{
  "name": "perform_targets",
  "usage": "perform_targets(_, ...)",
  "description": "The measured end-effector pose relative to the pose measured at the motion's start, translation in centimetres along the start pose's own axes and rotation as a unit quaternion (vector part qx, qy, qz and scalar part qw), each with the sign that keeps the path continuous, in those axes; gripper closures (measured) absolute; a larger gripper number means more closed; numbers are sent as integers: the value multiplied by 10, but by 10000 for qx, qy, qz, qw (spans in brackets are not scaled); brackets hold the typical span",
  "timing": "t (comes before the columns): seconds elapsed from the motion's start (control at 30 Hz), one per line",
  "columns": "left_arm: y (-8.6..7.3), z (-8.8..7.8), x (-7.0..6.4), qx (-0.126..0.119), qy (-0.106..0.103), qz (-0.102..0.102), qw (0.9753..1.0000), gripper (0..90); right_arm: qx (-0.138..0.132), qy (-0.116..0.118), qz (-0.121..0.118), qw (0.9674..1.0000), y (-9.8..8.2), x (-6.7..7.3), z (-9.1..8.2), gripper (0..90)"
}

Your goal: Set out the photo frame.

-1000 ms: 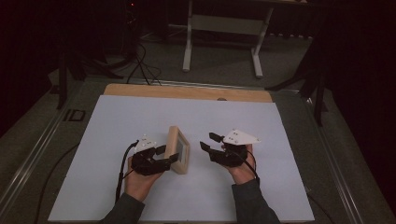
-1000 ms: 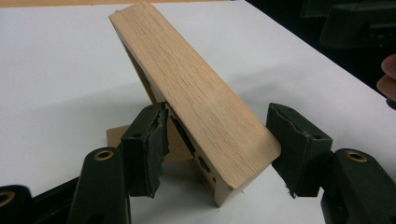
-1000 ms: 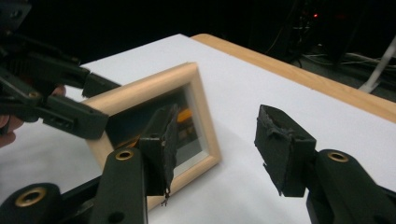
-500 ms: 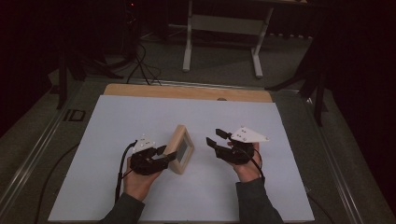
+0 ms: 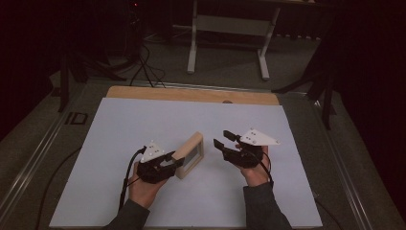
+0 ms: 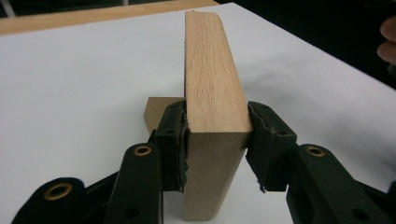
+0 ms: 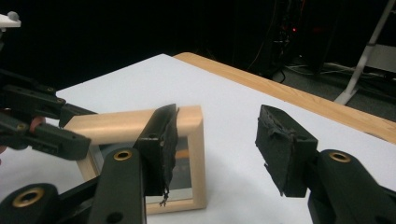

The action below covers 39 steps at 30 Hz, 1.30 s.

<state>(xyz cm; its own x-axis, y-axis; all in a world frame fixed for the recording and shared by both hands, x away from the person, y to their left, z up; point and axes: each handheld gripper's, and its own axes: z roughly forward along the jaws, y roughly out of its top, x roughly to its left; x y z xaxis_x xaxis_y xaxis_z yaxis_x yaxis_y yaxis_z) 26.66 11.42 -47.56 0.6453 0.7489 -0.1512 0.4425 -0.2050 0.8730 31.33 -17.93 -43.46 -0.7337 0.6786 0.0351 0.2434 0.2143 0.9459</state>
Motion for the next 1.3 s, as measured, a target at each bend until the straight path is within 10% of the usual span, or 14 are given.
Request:
perform_targets(0.23,-1,4,-11,1,-146,358,9993,601,20,-8,-24,10000,-1,2,3,527)
perform_targets(0.63,-3,8,-27,-14,-449,715,9964,600,97,-43,13,9999,-13,6,16,893)
perform_targets(1.3,-5,12,-28,170,-476,571,9971,562,225,-120,-30,9997,-18,13,36,892)
